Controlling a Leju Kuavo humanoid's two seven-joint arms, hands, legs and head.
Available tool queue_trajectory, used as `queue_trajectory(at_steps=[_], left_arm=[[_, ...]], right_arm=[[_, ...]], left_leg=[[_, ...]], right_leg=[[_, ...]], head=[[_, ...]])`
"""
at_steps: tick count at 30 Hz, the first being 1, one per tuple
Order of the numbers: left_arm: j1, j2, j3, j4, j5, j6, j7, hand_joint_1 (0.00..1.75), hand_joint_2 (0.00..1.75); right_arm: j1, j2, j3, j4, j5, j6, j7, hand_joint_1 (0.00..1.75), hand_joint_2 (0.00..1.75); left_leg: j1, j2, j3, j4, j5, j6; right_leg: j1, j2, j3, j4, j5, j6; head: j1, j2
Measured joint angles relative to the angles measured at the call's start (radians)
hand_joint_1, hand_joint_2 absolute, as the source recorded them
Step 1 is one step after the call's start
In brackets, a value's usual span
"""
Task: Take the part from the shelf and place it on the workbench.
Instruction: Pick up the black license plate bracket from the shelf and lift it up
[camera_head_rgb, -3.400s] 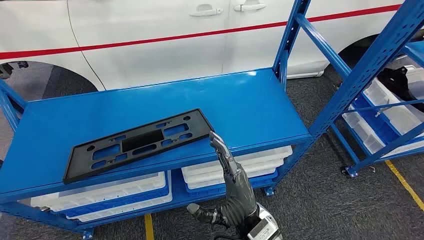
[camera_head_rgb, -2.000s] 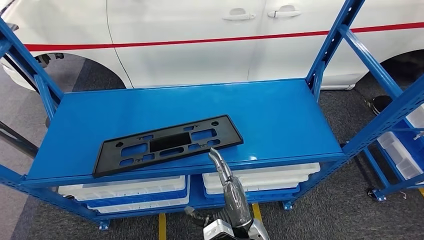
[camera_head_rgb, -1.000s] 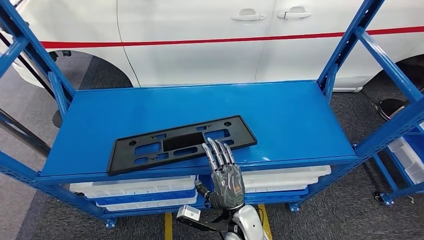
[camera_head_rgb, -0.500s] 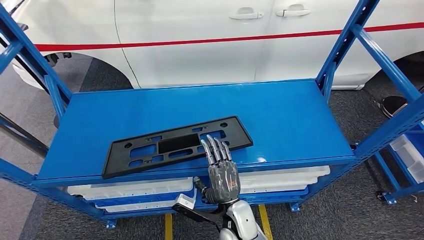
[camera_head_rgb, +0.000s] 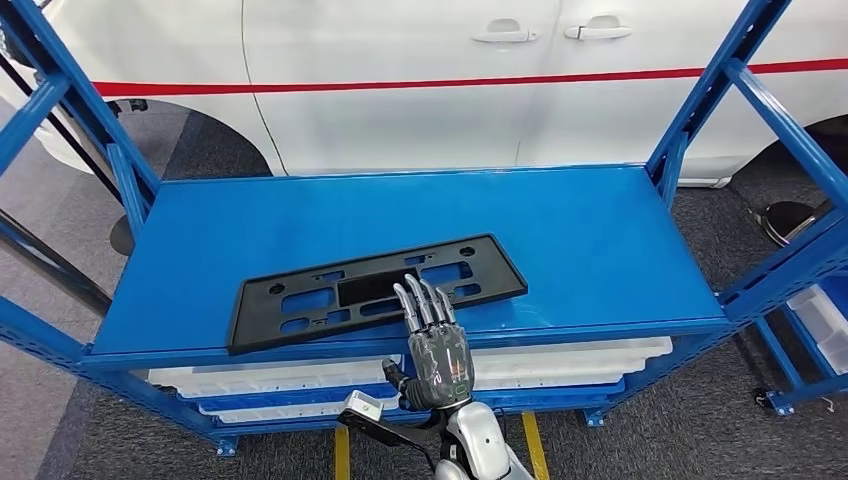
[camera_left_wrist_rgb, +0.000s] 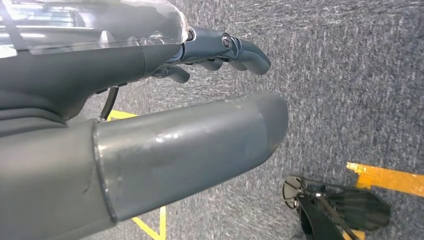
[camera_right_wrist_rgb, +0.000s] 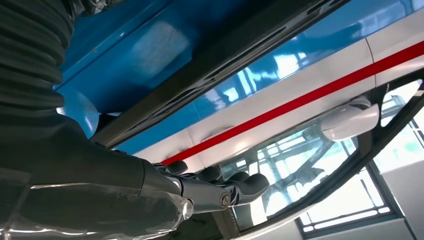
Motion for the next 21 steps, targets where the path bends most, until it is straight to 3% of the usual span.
queue_trajectory(at_steps=[3, 6, 9, 10, 11, 13, 15, 17, 21], left_arm=[[-0.001, -0.001, 0.0, 0.0, -0.002, -0.001, 0.001, 0.0, 0.0], [-0.003, 0.001, 0.0, 0.0, -0.005, -0.002, 0.002, 0.0, 0.0], [-0.002, 0.002, 0.0, 0.001, -0.006, -0.003, 0.003, 0.0, 0.0], [-0.001, 0.003, 0.0, 0.001, -0.006, -0.003, 0.003, 0.0, 0.0], [0.001, 0.004, 0.0, 0.001, -0.006, -0.003, 0.004, 0.0, 0.0], [0.003, 0.005, 0.0, 0.001, -0.007, -0.003, 0.005, 0.0, 0.0], [0.002, 0.006, 0.0, 0.001, -0.008, -0.003, 0.007, 0.0, 0.0], [0.0, 0.007, 0.0, 0.001, -0.011, -0.003, 0.009, 0.0, 0.0], [0.003, 0.007, 0.0, 0.001, -0.023, 0.002, 0.017, 0.0, 0.0]], right_arm=[[-0.001, -0.001, 0.004, 0.0, 0.0, 0.0, 0.007, 0.0, 1.75], [-0.002, 0.0, 0.009, 0.001, 0.0, 0.0, 0.013, 0.0, 1.75], [-0.003, 0.0, 0.011, 0.005, 0.001, 0.0, 0.012, 0.0, 1.75], [-0.003, 0.0, 0.011, 0.007, 0.001, 0.0, 0.013, 0.0, 1.75], [-0.003, 0.0, 0.011, 0.009, 0.001, 0.0, 0.013, 0.0, 1.75], [-0.003, 0.0, 0.011, 0.011, 0.001, 0.0, 0.013, 0.0, 1.75], [-0.005, -0.001, 0.013, 0.012, 0.003, 0.0, 0.016, 0.0, 1.75], [-0.007, -0.001, 0.016, 0.014, 0.007, 0.0, 0.021, 0.0, 1.75], [-0.013, -0.006, 0.026, 0.018, 0.026, 0.0, 0.05, 0.0, 1.75]], left_leg=[[0.002, 0.001, 0.003, -0.004, -0.005, -0.017], [0.003, 0.004, -0.006, 0.033, -0.032, -0.032], [0.007, 0.004, -0.1, 0.21, -0.105, -0.043], [0.008, 0.005, -0.129, 0.255, -0.112, -0.046], [0.009, 0.005, -0.142, 0.264, -0.099, -0.048], [0.011, 0.006, -0.11, 0.17, -0.02, -0.048], [0.009, 0.007, -0.057, 0.053, 0.03, -0.042], [0.005, 0.007, -0.037, 0.011, 0.024, -0.029], [0.007, 0.006, -0.015, -0.005, 0.019, -0.001]], right_leg=[[0.007, 0.001, 0.018, -0.047, 0.001, -0.01], [-0.003, 0.0, 0.04, -0.069, 0.004, -0.021], [-0.004, -0.004, 0.055, -0.074, -0.004, -0.03], [-0.004, -0.004, 0.059, -0.073, -0.008, -0.031], [-0.004, -0.003, 0.063, -0.071, -0.013, -0.03], [-0.004, -0.001, 0.077, -0.067, -0.027, -0.026], [-0.003, -0.001, 0.086, -0.061, -0.043, -0.016], [0.0, -0.001, 0.09, -0.059, -0.051, -0.004], [-0.002, 0.001, 0.084, -0.022, -0.068, 0.015]], head=[[0.0, 0.0], [0.0, 0.0], [-0.001, 0.0], [-0.001, 0.0], [-0.001, 0.0], [-0.001, 0.0], [-0.001, 0.0], [-0.001, 0.0], [-0.001, 0.0]])
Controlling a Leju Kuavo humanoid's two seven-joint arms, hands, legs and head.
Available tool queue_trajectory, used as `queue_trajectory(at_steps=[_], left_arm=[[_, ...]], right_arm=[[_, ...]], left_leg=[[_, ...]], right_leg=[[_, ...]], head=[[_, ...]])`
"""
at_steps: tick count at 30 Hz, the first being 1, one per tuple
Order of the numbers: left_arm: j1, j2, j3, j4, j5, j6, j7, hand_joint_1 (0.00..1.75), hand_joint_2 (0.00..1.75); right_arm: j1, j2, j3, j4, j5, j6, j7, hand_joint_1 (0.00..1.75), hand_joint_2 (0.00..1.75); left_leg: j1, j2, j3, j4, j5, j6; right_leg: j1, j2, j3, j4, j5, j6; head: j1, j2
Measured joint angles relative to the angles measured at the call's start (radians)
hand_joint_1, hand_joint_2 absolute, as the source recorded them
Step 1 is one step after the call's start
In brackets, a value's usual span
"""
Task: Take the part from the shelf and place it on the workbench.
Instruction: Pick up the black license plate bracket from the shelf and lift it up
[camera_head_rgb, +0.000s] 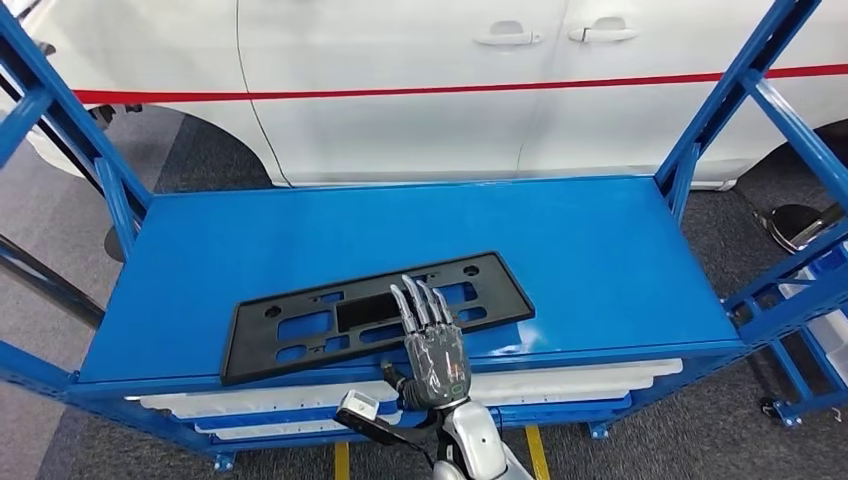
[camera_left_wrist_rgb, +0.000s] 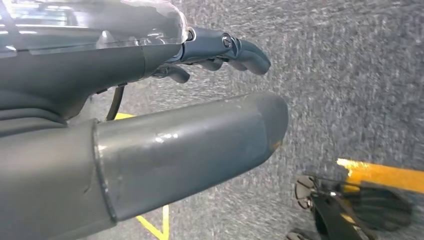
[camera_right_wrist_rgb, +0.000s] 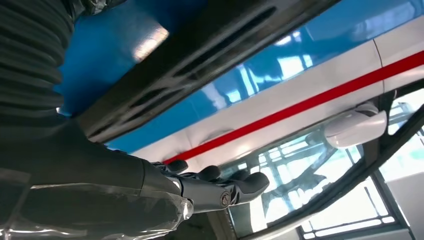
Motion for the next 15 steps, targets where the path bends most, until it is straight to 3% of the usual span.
queue_trajectory(at_steps=[1, 3, 4, 5, 6, 8, 9, 11, 15], left_arm=[[0.0, 0.0, 0.0, 0.0, -0.006, 0.005, 0.003, 0.0, 0.0], [-0.001, 0.0, 0.0, 0.0, -0.023, 0.014, 0.011, 0.0, 0.0], [-0.002, 0.0, 0.0, 0.0, -0.031, 0.017, 0.015, 0.0, 0.0], [-0.002, 0.001, 0.0, 0.0, -0.039, 0.019, 0.016, 0.0, 0.0], [-0.002, 0.001, 0.0, 0.0, -0.045, 0.02, 0.016, 0.0, 0.0], [-0.001, 0.001, 0.0, 0.0, -0.052, 0.021, 0.016, 0.0, 0.0], [-0.002, 0.0, 0.0, 0.0, -0.054, 0.021, 0.016, 0.0, 0.0], [-0.003, 0.0, 0.0, 0.001, -0.06, 0.021, 0.015, 0.0, 0.0], [-0.006, 0.004, 0.002, 0.001, -0.071, 0.022, 0.012, 0.0, 0.0]], right_arm=[[-0.003, -0.002, 0.004, 0.002, 0.006, 0.0, 0.013, 0.0, 1.75], [-0.01, -0.011, 0.019, 0.011, 0.012, 0.0, 0.067, 0.0, 1.75], [-0.018, -0.022, 0.038, 0.021, 0.013, 0.0, 0.116, 0.0, 1.75], [-0.03, -0.039, 0.067, 0.033, 0.013, 0.0, 0.174, 0.0, 1.75], [-0.046, -0.06, 0.103, 0.047, 0.013, 0.0, 0.227, 0.0, 1.75], [-0.076, -0.1, 0.178, 0.072, 0.014, 0.0, 0.295, 0.0, 1.75], [-0.089, -0.116, 0.206, 0.082, 0.014, 0.0, 0.311, 0.0, 1.75], [-0.122, -0.142, 0.26, 0.105, 0.015, 0.0, 0.344, 0.0, 1.75], [-0.205, -0.2, 0.391, 0.158, 0.015, 0.006, 0.407, 0.0, 1.75]], left_leg=[[0.001, 0.0, 0.006, -0.003, -0.001, 0.005], [0.001, 0.0, 0.012, -0.003, -0.007, 0.012], [0.0, -0.001, 0.014, -0.003, -0.01, 0.014], [0.0, -0.002, 0.019, -0.003, -0.015, 0.014], [0.0, -0.002, 0.025, -0.003, -0.019, 0.012], [0.001, -0.003, 0.039, -0.004, -0.03, 0.008], [0.0, -0.004, 0.045, -0.004, -0.035, 0.004], [0.0, -0.004, 0.052, -0.002, -0.043, -0.007], [-0.002, -0.001, 0.056, 0.034, -0.057, -0.03]], right_leg=[[-0.002, 0.0, -0.022, 0.044, -0.021, 0.004], [-0.004, 0.0, -0.098, 0.168, -0.072, 0.01], [-0.004, 0.0, -0.135, 0.219, -0.086, 0.011], [-0.005, 0.0, -0.159, 0.239, -0.08, 0.012], [-0.005, 0.0, -0.164, 0.222, -0.052, 0.012], [-0.004, 0.001, -0.129, 0.102, 0.04, 0.003], [-0.001, 0.001, -0.11, 0.044, 0.065, -0.004], [0.006, 0.003, -0.091, -0.014, 0.08, -0.016], [0.002, 0.003, -0.064, -0.033, 0.09, -0.038]], head=[[0.0, 0.0], [0.0, 0.0], [0.0, 0.0], [0.0, 0.0], [0.0, 0.0], [0.0, 0.0], [0.0, 0.0], [0.002, 0.0], [0.004, 0.0]])
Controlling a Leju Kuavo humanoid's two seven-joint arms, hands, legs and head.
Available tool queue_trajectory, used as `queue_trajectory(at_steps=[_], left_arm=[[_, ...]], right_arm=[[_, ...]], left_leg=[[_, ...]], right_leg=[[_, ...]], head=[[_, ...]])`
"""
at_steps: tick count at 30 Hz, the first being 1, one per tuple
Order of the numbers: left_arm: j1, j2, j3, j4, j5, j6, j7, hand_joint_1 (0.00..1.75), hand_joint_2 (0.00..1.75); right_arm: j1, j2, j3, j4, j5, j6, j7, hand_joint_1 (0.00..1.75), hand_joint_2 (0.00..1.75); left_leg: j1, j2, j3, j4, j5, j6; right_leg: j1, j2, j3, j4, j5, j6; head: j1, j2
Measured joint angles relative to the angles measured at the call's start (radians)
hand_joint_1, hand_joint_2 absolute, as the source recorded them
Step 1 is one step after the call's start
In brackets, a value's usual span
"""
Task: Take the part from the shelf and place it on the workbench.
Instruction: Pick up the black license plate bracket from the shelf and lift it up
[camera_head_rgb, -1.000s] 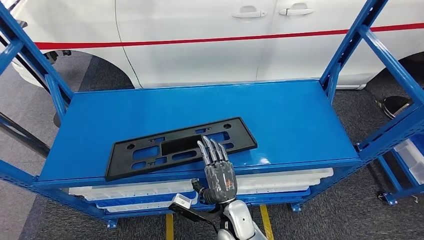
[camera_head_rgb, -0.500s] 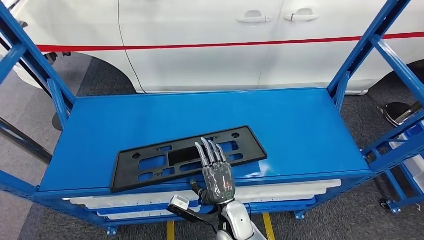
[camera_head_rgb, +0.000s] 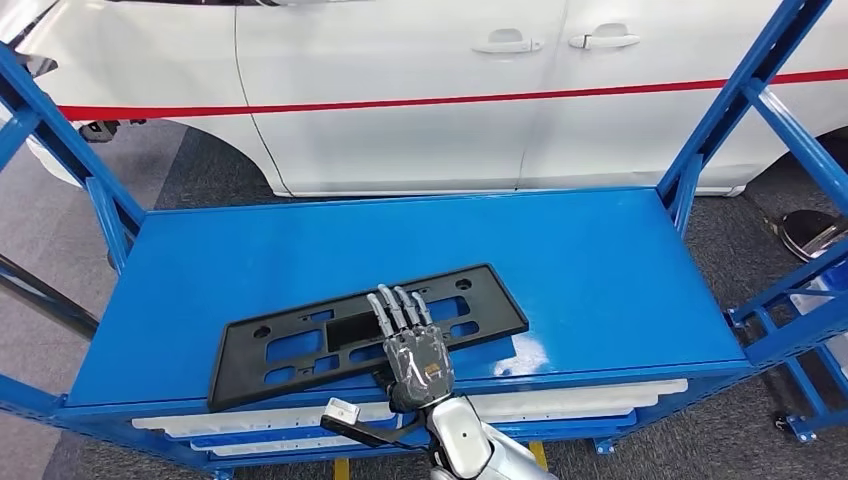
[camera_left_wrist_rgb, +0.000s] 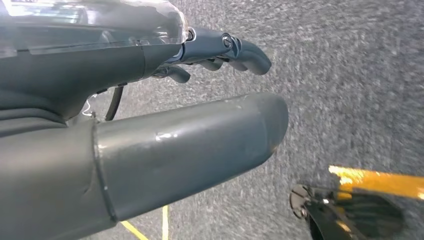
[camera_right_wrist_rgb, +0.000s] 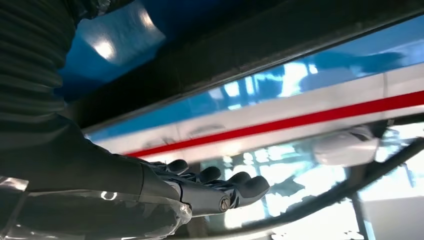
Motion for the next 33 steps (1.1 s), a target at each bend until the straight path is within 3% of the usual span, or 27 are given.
queue_trajectory(at_steps=[3, 5, 6, 7, 9, 11, 12, 16, 21, 22, 23, 24, 25, 26, 27, 28, 31, 33], left_arm=[[-0.003, 0.005, 0.004, 0.0, -0.004, -0.001, -0.002, 0.0, 0.0], [0.0, 0.007, 0.011, 0.0, -0.007, -0.001, -0.002, 0.0, 0.0], [0.003, 0.008, 0.014, 0.0, -0.008, -0.001, -0.003, 0.0, 0.0], [0.005, 0.008, 0.016, 0.0, -0.008, -0.001, -0.003, 0.0, 0.0], [0.006, 0.008, 0.018, 0.0, -0.008, -0.001, -0.005, 0.0, 0.0], [0.004, 0.009, 0.02, 0.0, -0.008, -0.001, -0.006, 0.0, 0.0], [0.004, 0.009, 0.02, 0.0, -0.008, -0.001, -0.006, 0.0, 0.0], [0.006, 0.007, 0.023, 0.0, -0.009, -0.001, -0.006, 0.0, 0.0], [0.005, 0.007, 0.023, 0.0, -0.009, -0.001, -0.006, 0.0, 0.0], [0.005, 0.007, 0.023, 0.0, -0.01, -0.001, -0.006, 0.0, 0.0], [0.005, 0.007, 0.024, 0.0, -0.01, -0.001, -0.006, 0.0, 0.0], [0.005, 0.007, 0.028, 0.0, -0.011, 0.0, -0.006, 0.0, 0.0], [0.005, 0.007, 0.032, 0.0, -0.011, 0.001, -0.006, 0.0, 0.0], [0.005, 0.007, 0.037, 0.0, -0.012, 0.001, -0.006, 0.0, 0.0], [0.004, 0.007, 0.041, 0.001, -0.014, 0.002, -0.006, 0.0, 0.0], [0.004, 0.007, 0.043, 0.001, -0.015, 0.002, -0.005, 0.0, 0.0], [0.004, 0.008, 0.046, 0.001, -0.02, 0.001, -0.005, 0.0, 0.0], [0.004, 0.007, 0.048, 0.001, -0.021, 0.001, -0.005, 0.0, 0.0]], right_arm=[[-0.038, -0.037, 0.05, 0.015, 0.0, 0.005, 0.005, 0.0, 1.75], [-0.05, -0.053, 0.066, 0.019, 0.0, 0.006, 0.003, 0.0, 1.75], [-0.053, -0.059, 0.071, 0.02, 0.0, 0.006, 0.001, 0.0, 1.75], [-0.055, -0.064, 0.072, 0.02, 0.0, 0.005, 0.0, 0.0, 1.75], [-0.058, -0.07, 0.073, 0.018, 0.0, 0.005, -0.003, 0.0, 1.75], [-0.063, -0.076, 0.073, 0.017, 0.0, 0.005, -0.007, 0.0, 1.75], [-0.065, -0.08, 0.074, 0.016, 0.0, 0.005, -0.009, 0.0, 1.75], [-0.063, -0.089, 0.067, 0.011, -0.001, 0.004, -0.028, 0.0, 1.75], [-0.062, -0.091, 0.064, 0.011, -0.001, 0.004, -0.031, 0.0, 1.75], [-0.061, -0.091, 0.061, 0.009, -0.001, 0.004, -0.035, 0.0, 1.75], [-0.058, -0.092, 0.056, 0.005, -0.002, 0.004, -0.041, 0.0, 1.75], [-0.05, -0.093, 0.044, -0.003, -0.002, 0.004, -0.054, 0.0, 1.75], [-0.04, -0.094, 0.024, -0.015, -0.002, 0.004, -0.07, 0.0, 1.75], [-0.03, -0.094, 0.004, -0.027, -0.002, 0.003, -0.084, 0.0, 1.75], [-0.02, -0.094, -0.016, -0.039, -0.002, 0.003, -0.097, 0.0, 1.75], [-0.013, -0.094, -0.032, -0.049, -0.002, 0.003, -0.104, 0.0, 1.75], [0.002, -0.093, -0.073, -0.076, -0.003, 0.003, -0.122, 0.0, 1.75], [0.008, -0.091, -0.099, -0.092, -0.003, 0.003, -0.136, 0.0, 1.75]], left_leg=[[0.002, 0.001, -0.071, 0.138, -0.083, -0.007], [0.004, 0.001, -0.118, 0.218, -0.11, -0.015], [0.005, 0.001, -0.12, 0.211, -0.096, -0.018], [0.007, 0.001, -0.103, 0.168, -0.064, -0.019], [0.008, 0.002, -0.05, 0.039, 0.0, -0.015], [0.004, 0.002, -0.026, -0.026, 0.006, -0.005], [0.001, 0.002, -0.027, -0.028, 0.001, 0.002], [0.01, 0.009, -0.019, -0.04, 0.038, 0.027], [0.01, 0.011, -0.017, -0.042, 0.041, 0.029], [0.01, 0.011, -0.02, -0.043, 0.042, 0.032], [0.009, 0.011, -0.024, -0.043, 0.044, 0.035], [0.009, 0.011, -0.027, -0.042, 0.046, 0.036], [0.007, 0.01, -0.03, -0.041, 0.045, 0.035], [0.005, 0.008, -0.031, -0.038, 0.043, 0.031], [0.003, 0.006, -0.031, -0.036, 0.042, 0.025], [0.001, 0.004, -0.032, -0.036, 0.041, 0.018], [0.002, 0.004, -0.035, -0.03, 0.031, 0.002], [0.004, 0.004, -0.068, 0.041, -0.014, -0.006]], right_leg=[[-0.002, -0.007, 0.008, -0.007, 0.0, -0.009], [-0.001, -0.008, 0.006, -0.005, -0.001, -0.01], [-0.002, -0.008, 0.006, -0.004, -0.002, -0.01], [-0.002, -0.007, 0.006, -0.002, -0.002, -0.009], [-0.002, -0.006, 0.008, 0.002, -0.004, -0.004], [0.0, -0.005, 0.005, 0.006, -0.004, 0.008], [0.001, -0.003, 0.004, 0.006, -0.004, 0.014], [0.0, 0.001, 0.007, 0.014, -0.01, 0.034], [-0.001, 0.002, 0.006, 0.018, -0.014, 0.035], [-0.002, 0.002, -0.008, 0.046, -0.035, 0.037], [-0.003, 0.001, -0.038, 0.111, -0.073, 0.041], [-0.004, 0.001, -0.057, 0.155, -0.088, 0.043], [-0.004, 0.0, -0.055, 0.153, -0.089, 0.041], [-0.002, 0.0, -0.04, 0.122, -0.068, 0.037], [0.0, 0.0, -0.009, 0.054, -0.032, 0.031], [0.002, 0.0, 0.01, 0.007, -0.018, 0.026], [-0.002, -0.001, 0.012, -0.004, -0.013, 0.011], [-0.006, -0.002, 0.015, -0.012, -0.009, 0.001]], head=[[0.0, 0.0], [-0.001, 0.0], [-0.001, 0.0], [-0.001, 0.0], [0.0, 0.0], [0.0, 0.0], [0.0, 0.0], [-0.001, 0.0], [0.0, 0.0], [0.0, 0.0], [0.0, 0.0], [0.0, 0.0], [0.0, 0.0], [0.0, 0.0], [0.0, 0.0], [0.0, 0.0], [0.0, 0.0], [0.0, 0.0]])
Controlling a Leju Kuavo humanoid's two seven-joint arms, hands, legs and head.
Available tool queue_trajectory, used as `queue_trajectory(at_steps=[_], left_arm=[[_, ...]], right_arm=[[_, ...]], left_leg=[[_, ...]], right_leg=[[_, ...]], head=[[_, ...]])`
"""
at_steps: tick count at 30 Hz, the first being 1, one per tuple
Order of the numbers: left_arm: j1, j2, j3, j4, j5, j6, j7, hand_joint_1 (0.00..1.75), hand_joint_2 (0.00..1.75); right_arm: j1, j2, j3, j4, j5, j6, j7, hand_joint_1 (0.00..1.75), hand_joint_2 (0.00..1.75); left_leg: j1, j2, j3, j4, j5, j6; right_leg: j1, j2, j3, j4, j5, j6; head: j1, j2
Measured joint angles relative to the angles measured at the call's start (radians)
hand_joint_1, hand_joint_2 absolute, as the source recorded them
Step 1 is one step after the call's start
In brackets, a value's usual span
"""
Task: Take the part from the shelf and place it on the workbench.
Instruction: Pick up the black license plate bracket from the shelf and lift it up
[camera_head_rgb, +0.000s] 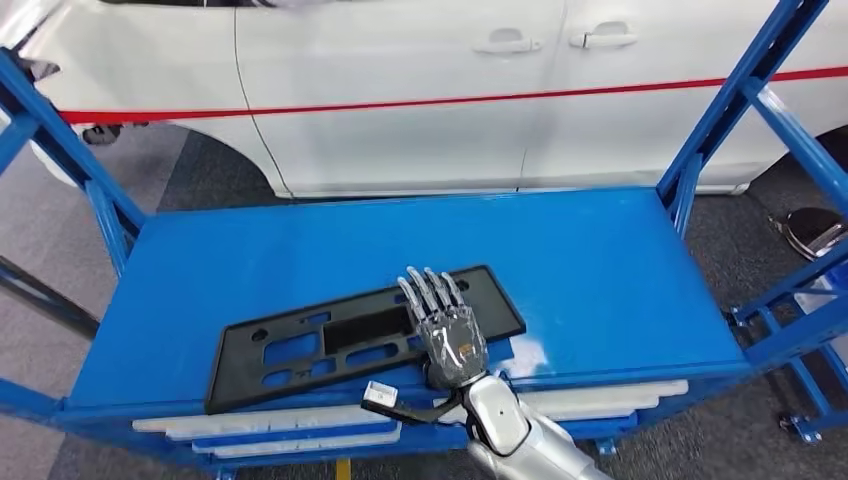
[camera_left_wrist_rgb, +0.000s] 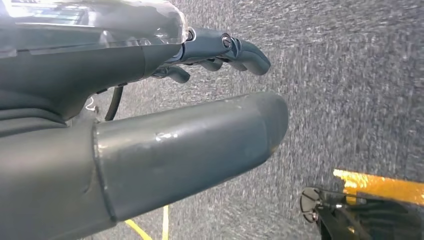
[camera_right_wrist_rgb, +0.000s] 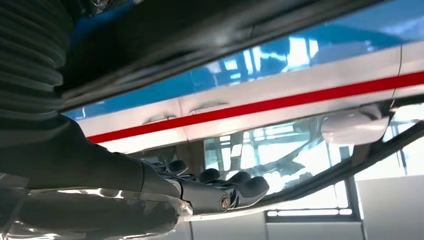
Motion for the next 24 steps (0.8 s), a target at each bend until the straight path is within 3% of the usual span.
queue_trajectory(at_steps=[2, 3, 4, 5, 8, 10, 12, 14, 17, 18, 19, 20, 22, 24], left_arm=[[0.0, 0.0, 0.001, 0.0, -0.001, 0.0, 0.0, 0.0, 0.0], [0.0, 0.0, 0.002, 0.0, -0.001, 0.0, 0.0, 0.0, 0.0], [0.001, 0.0, 0.003, 0.0, -0.002, 0.0, 0.0, 0.0, 0.0], [0.002, 0.0, 0.003, 0.0, -0.002, 0.0, 0.0, 0.0, 0.0], [0.001, 0.002, 0.008, 0.0, -0.005, -0.001, 0.0, 0.0, 0.0], [-0.001, 0.003, 0.01, 0.0, -0.006, -0.001, 0.0, 0.0, 0.0], [-0.002, 0.003, 0.013, 0.0, -0.007, -0.001, 0.0, 0.0, 0.0], [-0.001, 0.003, 0.016, 0.0, -0.008, -0.002, 0.0, 0.0, 0.0], [-0.002, 0.002, 0.018, 0.0, -0.009, -0.004, -0.003, 0.0, 0.0], [-0.002, 0.003, 0.019, 0.0, -0.009, -0.005, -0.004, 0.0, 0.0], [-0.002, 0.003, 0.02, 0.0, -0.009, -0.006, -0.005, 0.0, 0.0], [-0.001, 0.002, 0.02, 0.0, -0.009, -0.007, -0.006, 0.0, 0.0], [-0.001, 0.001, 0.02, 0.0, -0.009, -0.009, -0.008, 0.0, 0.0], [-0.003, -0.001, 0.021, 0.0, -0.01, -0.01, -0.01, 0.0, 0.0]], right_arm=[[0.008, 0.001, -0.017, -0.009, 0.0, 0.0, -0.009, 0.0, 1.75], [0.014, 0.001, -0.023, -0.012, 0.0, 0.0, -0.011, 0.0, 1.75], [0.019, 0.001, -0.028, -0.014, 0.0, 0.0, -0.015, 0.0, 1.75], [0.024, 0.002, -0.033, -0.016, 0.0, 0.0, -0.019, 0.0, 1.75], [0.03, 0.007, -0.051, -0.026, 0.0, 0.0, -0.029, 0.0, 1.75], [0.033, 0.01, -0.061, -0.029, 0.0, 0.0, -0.034, 0.82, 1.75], [0.037, 0.013, -0.069, -0.032, 0.0, 0.003, -0.041, 1.68, 1.75], [0.04, 0.016, -0.082, -0.035, -0.001, 0.01, -0.06, 1.72, 1.75], [0.048, 0.018, -0.107, -0.037, -0.004, 0.023, -0.092, 1.73, 1.75], [0.052, 0.019, -0.114, -0.038, -0.004, 0.026, -0.099, 1.73, 1.75], [0.057, 0.02, -0.12, -0.038, -0.005, 0.028, -0.104, 1.72, 1.75], [0.06, 0.021, -0.125, -0.038, -0.005, 0.029, -0.108, 1.73, 1.75], [0.063, 0.022, -0.135, -0.039, -0.006, 0.03, -0.113, 1.71, 1.75], [0.063, 0.026, -0.143, -0.042, -0.006, 0.031, -0.114, 1.69, 1.75]], left_leg=[[0.0, 0.0, -0.065, 0.133, -0.06, -0.005], [0.001, 0.0, -0.091, 0.183, -0.073, -0.006], [0.001, 0.0, -0.103, 0.203, -0.069, -0.007], [0.001, 0.0, -0.095, 0.182, -0.044, -0.005], [-0.003, 0.0, -0.013, -0.008, 0.051, 0.008], [-0.008, -0.001, 0.012, -0.066, 0.063, 0.016], [-0.009, -0.002, 0.013, -0.072, 0.066, 0.024], [-0.004, -0.001, 0.017, -0.083, 0.073, 0.036], [-0.001, 0.001, 0.017, -0.088, 0.077, 0.045], [-0.001, 0.001, 0.016, -0.087, 0.077, 0.046], [-0.001, 0.0, 0.015, -0.086, 0.076, 0.045], [-0.001, 0.0, 0.015, -0.084, 0.075, 0.045], [0.0, -0.002, 0.017, -0.079, 0.071, 0.04], [-0.003, -0.004, 0.015, -0.074, 0.067, 0.03]], right_leg=[[0.002, -0.001, -0.001, 0.0, -0.001, -0.005], [0.003, -0.002, -0.001, 0.002, -0.002, -0.006], [0.004, -0.002, -0.001, 0.004, -0.004, -0.007], [0.005, -0.002, 0.0, 0.006, -0.005, -0.007], [0.007, 0.0, 0.001, 0.015, -0.014, -0.001], [0.009, 0.0, -0.003, 0.018, -0.015, 0.008], [0.009, 0.0, -0.004, 0.017, -0.014, 0.019], [0.008, 0.001, -0.013, 0.04, -0.033, 0.03], [0.002, 0.001, -0.089, 0.206, -0.122, 0.041], [-0.001, 0.001, -0.118, 0.265, -0.143, 0.044], [-0.003, 0.001, -0.133, 0.293, -0.144, 0.046], [-0.005, 0.001, -0.13, 0.284, -0.126, 0.048], [-0.009, 0.0, -0.074, 0.163, -0.055, 0.047], [-0.007, 0.001, -0.02, 0.05, -0.017, 0.042]], head=[[0.0, 0.0], [0.0, 0.0], [0.0, 0.0], [0.0, 0.0], [0.0, 0.0], [0.0, 0.0], [0.0, 0.0], [0.0, 0.0], [0.001, 0.0], [0.001, 0.0], [0.0, 0.0], [0.001, 0.0], [0.001, 0.0], [0.001, 0.0]])
